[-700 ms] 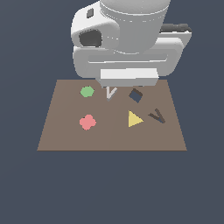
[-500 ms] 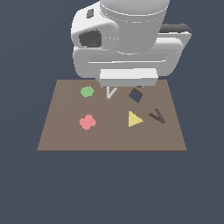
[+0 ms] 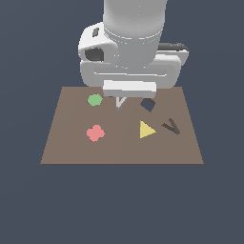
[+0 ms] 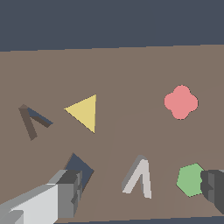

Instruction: Insert a designated object into the corresponding slot on a board.

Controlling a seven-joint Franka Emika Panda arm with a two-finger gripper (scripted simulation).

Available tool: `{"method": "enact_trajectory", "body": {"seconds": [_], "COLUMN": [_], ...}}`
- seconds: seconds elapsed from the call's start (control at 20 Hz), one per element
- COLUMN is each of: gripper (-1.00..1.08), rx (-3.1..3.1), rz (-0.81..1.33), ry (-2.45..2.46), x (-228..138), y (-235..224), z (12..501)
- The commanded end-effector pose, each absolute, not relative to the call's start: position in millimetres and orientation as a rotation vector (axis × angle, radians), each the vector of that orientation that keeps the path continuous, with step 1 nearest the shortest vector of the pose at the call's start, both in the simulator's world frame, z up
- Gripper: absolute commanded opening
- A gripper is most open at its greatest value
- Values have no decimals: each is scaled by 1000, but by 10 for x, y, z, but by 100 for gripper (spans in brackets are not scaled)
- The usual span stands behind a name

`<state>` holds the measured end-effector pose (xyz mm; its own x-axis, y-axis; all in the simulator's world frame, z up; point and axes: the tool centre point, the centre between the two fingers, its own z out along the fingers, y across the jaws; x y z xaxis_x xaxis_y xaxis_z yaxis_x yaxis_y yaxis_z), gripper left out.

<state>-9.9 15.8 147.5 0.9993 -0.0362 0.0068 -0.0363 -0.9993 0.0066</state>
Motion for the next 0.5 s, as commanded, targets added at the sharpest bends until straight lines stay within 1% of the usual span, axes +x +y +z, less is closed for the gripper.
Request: {"method": "enact_trajectory", "body": {"seconds": [0.0,0.45], "gripper": [100,100], "rx": [3133,3122], "rz": [8,2], "ry": [-110,-321], "x": [-188,-536], "y": [108,-47], "z": [1326,738]}}
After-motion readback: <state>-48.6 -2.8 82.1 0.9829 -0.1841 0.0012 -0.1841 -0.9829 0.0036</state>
